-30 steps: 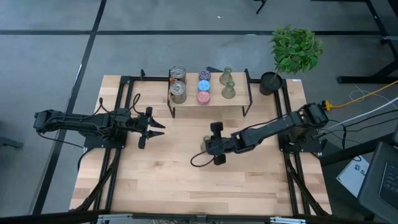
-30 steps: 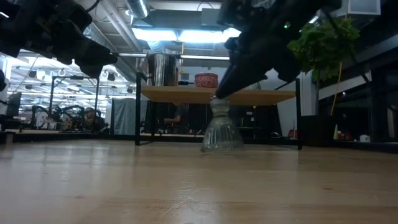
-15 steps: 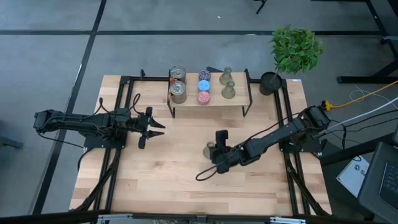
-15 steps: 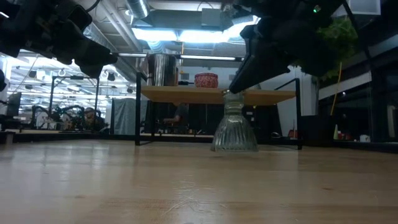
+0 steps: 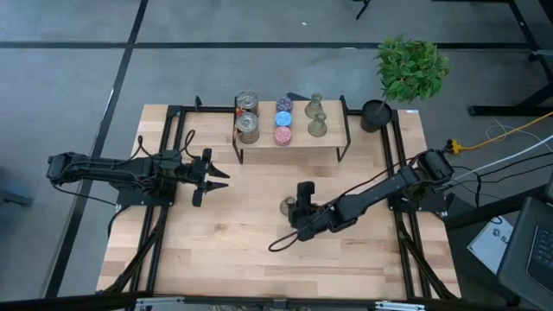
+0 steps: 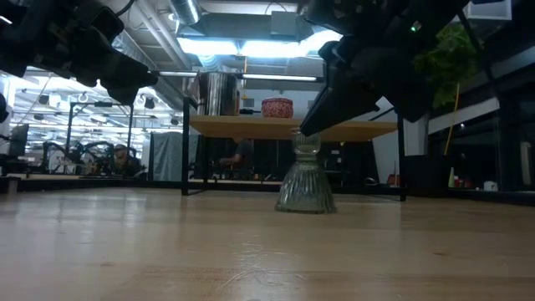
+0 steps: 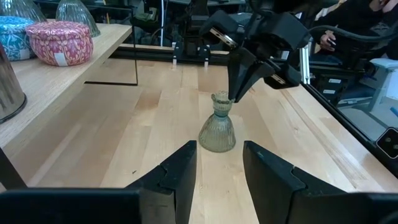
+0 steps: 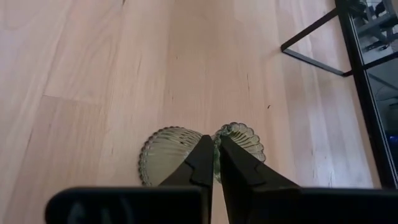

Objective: Pick & Place candle stick holders
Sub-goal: Put the green glass candle holder on the shelf aligned with the other green glass candle holders

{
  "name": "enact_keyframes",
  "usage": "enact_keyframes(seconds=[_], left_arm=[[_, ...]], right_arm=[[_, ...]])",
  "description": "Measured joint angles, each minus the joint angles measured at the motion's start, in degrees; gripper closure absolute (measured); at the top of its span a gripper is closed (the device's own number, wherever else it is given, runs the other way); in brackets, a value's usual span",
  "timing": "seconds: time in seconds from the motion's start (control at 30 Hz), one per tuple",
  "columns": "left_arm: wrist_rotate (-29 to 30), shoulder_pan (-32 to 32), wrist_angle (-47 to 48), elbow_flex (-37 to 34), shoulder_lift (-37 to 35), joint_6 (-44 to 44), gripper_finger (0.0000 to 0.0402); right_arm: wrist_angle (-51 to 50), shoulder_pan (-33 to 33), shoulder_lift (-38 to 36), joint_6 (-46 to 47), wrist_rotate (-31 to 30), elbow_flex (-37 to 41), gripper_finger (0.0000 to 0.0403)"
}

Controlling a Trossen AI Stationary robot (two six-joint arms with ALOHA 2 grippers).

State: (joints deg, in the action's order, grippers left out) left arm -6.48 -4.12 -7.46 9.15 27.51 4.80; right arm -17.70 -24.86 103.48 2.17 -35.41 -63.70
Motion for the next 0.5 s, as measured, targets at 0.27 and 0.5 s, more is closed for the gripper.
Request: enact_keyframes(seconds=[0.27, 0.5], left_arm=[[0.0, 0.0, 0.0, 0.0, 0.0, 0.0, 0.0274], [0.0, 0.0, 0.0, 0.0, 0.0, 0.0, 0.0274]], right_arm=[[0.7, 0.1, 0.1, -2.8, 2.6, 0.0, 0.0358], [1.2, 0.1, 0.1, -2.7, 3.5, 0.1, 0.0327]])
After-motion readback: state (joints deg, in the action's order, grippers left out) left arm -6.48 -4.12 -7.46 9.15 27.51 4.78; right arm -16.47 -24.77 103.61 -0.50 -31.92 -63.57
